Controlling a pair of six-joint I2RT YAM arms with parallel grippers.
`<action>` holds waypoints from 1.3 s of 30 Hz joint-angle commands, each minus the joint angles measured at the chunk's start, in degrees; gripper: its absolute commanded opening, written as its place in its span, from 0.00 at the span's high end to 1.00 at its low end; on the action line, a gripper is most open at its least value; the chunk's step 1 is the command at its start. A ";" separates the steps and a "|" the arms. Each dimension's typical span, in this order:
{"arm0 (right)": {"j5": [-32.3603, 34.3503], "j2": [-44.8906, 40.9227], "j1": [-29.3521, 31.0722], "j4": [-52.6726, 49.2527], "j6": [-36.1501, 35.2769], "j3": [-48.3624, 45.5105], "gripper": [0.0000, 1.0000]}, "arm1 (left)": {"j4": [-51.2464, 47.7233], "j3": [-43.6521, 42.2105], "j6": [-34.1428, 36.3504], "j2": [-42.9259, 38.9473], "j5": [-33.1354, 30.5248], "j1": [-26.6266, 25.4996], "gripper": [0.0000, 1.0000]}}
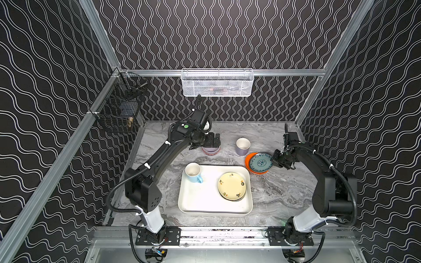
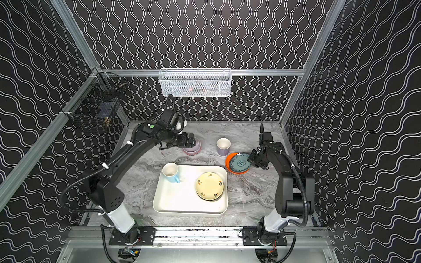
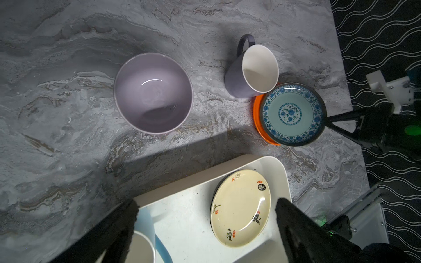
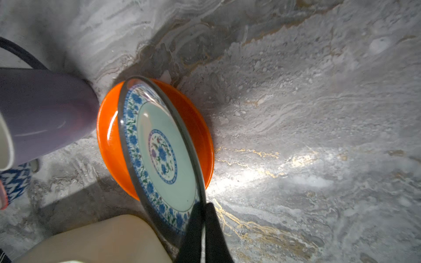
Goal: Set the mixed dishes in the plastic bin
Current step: 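Grip the blue-floral plate rim with the right gripper and tilt it up, then carry the blue-floral plate over the tray and lower it onto the cream plate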
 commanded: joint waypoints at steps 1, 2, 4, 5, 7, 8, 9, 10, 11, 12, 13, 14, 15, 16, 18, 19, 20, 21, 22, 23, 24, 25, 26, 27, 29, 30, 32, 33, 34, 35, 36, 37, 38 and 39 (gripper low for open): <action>-0.18 -1.87 -0.02 -1.86 -0.15 1.37 1.00 | 2.38 -3.79 -0.08 -3.86 0.33 0.31 0.01; 0.05 -2.34 0.00 -2.02 -0.30 1.49 1.00 | 2.48 -4.59 0.04 -4.53 0.71 0.63 0.01; 0.25 -3.61 0.05 -2.32 -0.52 1.44 1.00 | 2.48 -5.64 0.48 -5.33 1.16 0.98 0.02; 0.06 -4.12 -0.02 -2.25 -0.64 1.34 1.00 | 2.61 -5.89 0.63 -5.63 1.18 1.05 0.02; -0.02 -5.16 0.02 -2.76 -0.66 1.25 1.00 | 2.96 -6.37 0.63 -6.47 1.27 1.20 0.02; -0.15 -5.58 0.05 -2.90 -0.66 1.16 1.00 | 3.14 -6.55 0.67 -6.79 1.33 1.24 0.02; -0.14 -6.25 0.03 -3.16 -0.68 1.12 1.00 | 3.32 -6.68 0.63 -7.22 1.32 1.27 0.02; -0.31 -6.89 0.04 -3.53 -0.66 1.20 1.00 | 3.35 -6.78 0.62 -7.63 1.23 1.33 0.01; -0.72 -7.40 -0.02 -3.91 -0.83 1.32 1.00 | 3.28 -6.75 0.63 -7.89 1.00 1.43 0.02; -1.28 -8.09 0.00 -4.23 -1.01 1.57 1.00 | 3.12 -6.59 0.84 -8.08 0.81 1.50 0.01; -1.92 -8.68 0.00 -4.67 -1.24 1.88 1.00 | 2.93 -6.43 0.94 -8.28 0.55 1.59 0.02; -2.66 -9.23 0.01 -5.14 -1.48 2.10 1.00 | 2.72 -6.31 1.10 -8.46 0.32 1.75 0.01; -3.51 -9.85 0.07 -5.56 -1.79 2.49 1.00 | 2.51 -6.24 1.22 -8.65 0.05 1.98 0.01; -3.93 -10.44 0.07 -6.29 -1.72 2.88 1.00 | 2.31 -6.21 1.32 -9.05 -0.16 2.19 0.02; -5.22 -11.50 0.12 -7.50 -1.96 3.55 1.00 | 2.38 -6.74 1.34 -10.23 -0.36 2.60 0.02; -5.77 -12.05 0.15 -8.11 -2.03 3.83 1.00 | 2.40 -7.35 1.24 -10.92 -0.46 2.80 0.02; -6.03 -12.70 0.23 -8.54 -1.98 4.03 1.00 | 2.48 -7.89 1.17 -11.68 -0.50 2.98 0.02; -6.37 -13.43 0.40 -9.04 -2.05 4.18 1.00 | 2.55 -8.73 1.10 -12.55 -0.69 3.22 0.01; -6.92 -14.25 0.64 -9.53 -1.90 4.23 1.00 | 2.65 -9.81 0.98 -13.51 -0.70 3.43 0.01; -7.41 -14.84 0.90 -10.06 -1.77 4.30 1.00 | 2.74 -10.69 0.89 -14.30 -0.51 3.57 0.01; -7.89 -15.48 1.36 -10.45 -1.68 4.40 1.00 | 2.90 -11.92 0.72 -15.26 -0.37 3.70 0.01; -8.38 -15.90 2.20 -11.05 -1.49 4.49 1.00 | 3.09 -13.06 0.65 -16.14 -0.13 3.79 0.02; -8.27 -16.18 3.04 -11.74 -1.26 4.70 1.00 | 3.23 -14.04 0.54 -16.93 0.29 3.88 0.02; -7.82 -16.44 4.92 -12.48 -0.94 5.00 1.00 | 3.32 -15.22 0.55 -17.72 0.86 3.88 0.02; -5.85 -16.65 9.20 -13.77 0.16 5.91 1.00 | 3.34 -17.33 0.42 -19.30 2.05 3.95 0.01; -4.58 -16.74 11.90 -14.25 1.07 6.31 1.00 | 3.44 -18.52 0.20 -20.25 2.37 3.95 0.02; -3.71 -17.11 16.27 -14.39 3.36 6.30 1.00 | 3.63 -20.86 0.05 -22.09 2.71 3.97 0.01; -3.96 -17.25 18.32 -14.16 4.55 5.82 1.00 | 3.66 -22.03 0.01 -23.13 2.73 3.97 0.02; -4.25 -17.43 20.25 -13.80 5.53 5.18 1.00 | 3.56 -23.04 0.00 -24.04 2.72 3.97 0.02; -4.12 -17.60 21.99 -13.55 6.56 4.53 1.00 | 3.42 -23.80 0.02 -24.87 2.51 3.98 0.02; -3.80 -17.76 23.99 -13.41 7.48 3.72 1.00 | 3.21 -24.64 0.07 -25.67 2.39 3.99 0.01; -3.77 -17.79 25.75 -13.17 8.22 2.88 1.00 | 3.10 -25.28 0.03 -26.41 2.28 4.01 0.02; -3.64 -17.83 27.70 -13.08 8.75 2.18 1.00 | 2.94 -25.68 -0.05 -27.00 2.04 3.98 0.02; -3.24 -17.74 29.53 -12.94 9.38 1.28 1.00 | 2.79 -26.10 -0.16 -27.57 1.98 3.97 0.01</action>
